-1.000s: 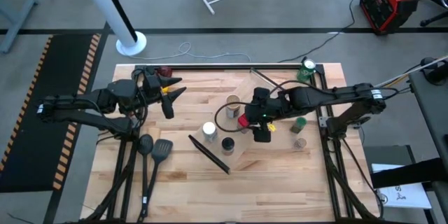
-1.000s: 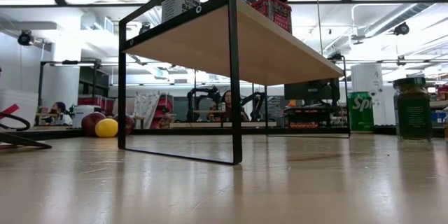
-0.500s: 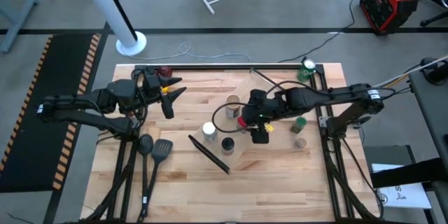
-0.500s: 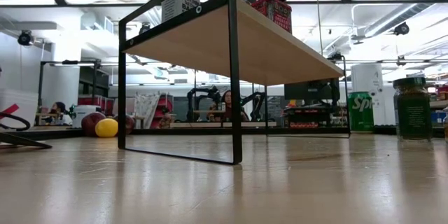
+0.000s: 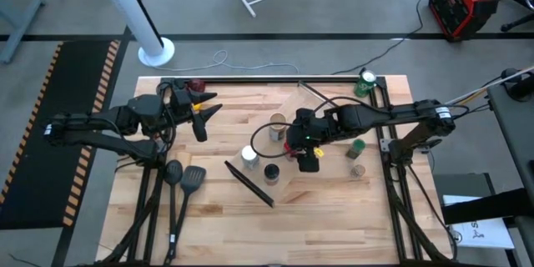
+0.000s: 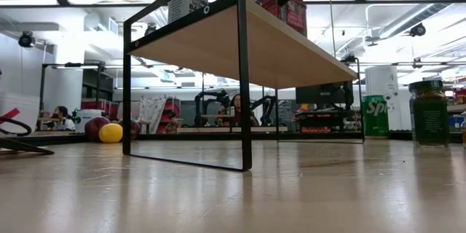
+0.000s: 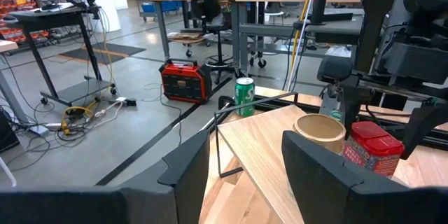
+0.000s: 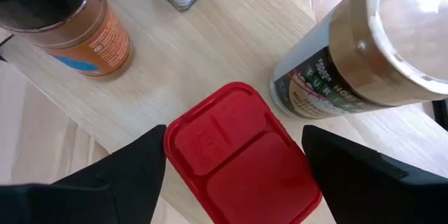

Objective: Shelf spices
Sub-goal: Remove the red seasoning can from the shelf

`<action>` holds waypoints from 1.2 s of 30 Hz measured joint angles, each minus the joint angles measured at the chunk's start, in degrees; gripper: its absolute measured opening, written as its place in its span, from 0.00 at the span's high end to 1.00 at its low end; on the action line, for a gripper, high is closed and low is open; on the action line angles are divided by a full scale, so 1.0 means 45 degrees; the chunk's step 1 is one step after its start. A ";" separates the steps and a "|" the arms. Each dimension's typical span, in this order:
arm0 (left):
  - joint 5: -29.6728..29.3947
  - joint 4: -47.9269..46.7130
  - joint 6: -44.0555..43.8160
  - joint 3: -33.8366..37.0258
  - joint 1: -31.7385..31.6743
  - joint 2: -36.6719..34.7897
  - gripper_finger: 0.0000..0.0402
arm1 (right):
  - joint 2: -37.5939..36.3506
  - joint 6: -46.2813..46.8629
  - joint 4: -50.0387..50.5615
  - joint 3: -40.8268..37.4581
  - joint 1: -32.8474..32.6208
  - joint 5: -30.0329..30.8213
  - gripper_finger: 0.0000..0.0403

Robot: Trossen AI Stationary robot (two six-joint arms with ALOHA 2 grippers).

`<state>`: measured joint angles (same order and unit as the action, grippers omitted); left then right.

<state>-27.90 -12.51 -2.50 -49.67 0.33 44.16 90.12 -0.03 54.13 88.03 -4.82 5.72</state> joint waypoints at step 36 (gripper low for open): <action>0.0010 -0.0092 -0.0029 0.0000 0.0002 0.0000 0.60 | 0.0429 0.0670 0.1417 -0.0112 0.0049 0.0127 0.44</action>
<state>-27.86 -12.93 -2.63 -49.67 0.34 44.16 92.05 2.98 60.51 87.53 -4.60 6.29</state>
